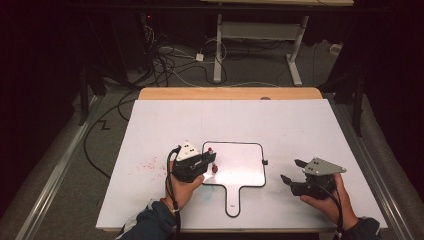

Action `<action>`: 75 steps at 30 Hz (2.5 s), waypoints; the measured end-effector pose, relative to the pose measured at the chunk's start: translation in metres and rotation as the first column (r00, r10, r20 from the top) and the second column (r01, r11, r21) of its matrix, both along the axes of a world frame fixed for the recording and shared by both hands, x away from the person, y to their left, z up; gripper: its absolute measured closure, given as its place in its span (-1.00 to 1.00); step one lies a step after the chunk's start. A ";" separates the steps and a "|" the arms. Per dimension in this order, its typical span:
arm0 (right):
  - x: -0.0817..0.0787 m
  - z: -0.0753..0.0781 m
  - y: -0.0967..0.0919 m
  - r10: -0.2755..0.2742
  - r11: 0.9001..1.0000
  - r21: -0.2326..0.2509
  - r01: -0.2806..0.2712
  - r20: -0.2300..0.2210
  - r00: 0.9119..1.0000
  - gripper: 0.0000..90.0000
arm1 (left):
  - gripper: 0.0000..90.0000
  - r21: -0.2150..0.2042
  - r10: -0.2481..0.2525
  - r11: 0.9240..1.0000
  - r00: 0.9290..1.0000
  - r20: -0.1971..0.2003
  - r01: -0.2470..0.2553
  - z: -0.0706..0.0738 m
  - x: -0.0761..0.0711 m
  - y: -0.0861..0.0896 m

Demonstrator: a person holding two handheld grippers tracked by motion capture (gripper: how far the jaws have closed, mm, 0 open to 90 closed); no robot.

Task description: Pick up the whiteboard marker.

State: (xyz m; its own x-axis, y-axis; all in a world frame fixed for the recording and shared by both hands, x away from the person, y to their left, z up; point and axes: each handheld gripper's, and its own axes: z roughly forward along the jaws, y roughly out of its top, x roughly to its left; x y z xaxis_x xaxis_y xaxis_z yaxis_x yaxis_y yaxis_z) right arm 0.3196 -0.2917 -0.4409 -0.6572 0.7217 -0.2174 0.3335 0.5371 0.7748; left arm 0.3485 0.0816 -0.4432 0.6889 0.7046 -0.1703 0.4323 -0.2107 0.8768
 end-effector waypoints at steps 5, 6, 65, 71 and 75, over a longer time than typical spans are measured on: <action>0.000 0.000 0.002 -0.003 1.000 -0.004 0.003 -0.001 1.000 -0.32 | 0.75 0.020 -0.068 0.998 0.997 0.020 0.068 0.001 -0.001 -0.035; 0.000 0.000 0.001 -0.003 1.000 -0.004 0.003 -0.001 1.000 -0.32 | 0.75 0.016 -0.078 0.997 0.997 0.021 0.078 0.001 -0.001 -0.042; -0.005 0.001 0.000 0.029 1.000 -0.006 -0.029 0.012 0.999 -0.31 | 0.75 -0.017 -0.274 0.960 0.954 0.123 0.278 -0.017 0.012 0.002; -0.004 0.001 0.003 0.035 0.999 -0.008 -0.035 0.011 0.999 -0.31 | 0.75 -0.029 -0.252 0.966 0.960 0.121 0.257 -0.020 0.018 0.005; -0.003 0.000 0.004 0.037 0.999 -0.013 -0.037 0.007 0.999 -0.31 | 0.75 -0.034 -0.280 0.958 0.953 0.118 0.285 -0.019 0.021 -0.009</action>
State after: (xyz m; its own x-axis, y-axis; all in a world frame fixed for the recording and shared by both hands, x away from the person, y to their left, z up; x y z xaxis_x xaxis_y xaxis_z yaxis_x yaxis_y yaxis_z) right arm 0.3161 -0.2878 -0.4408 -0.6820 0.6937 -0.2315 0.3074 0.5591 0.7700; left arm 0.3695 0.0725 -0.4625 0.8751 0.4709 -0.1115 0.2610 -0.2653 0.9282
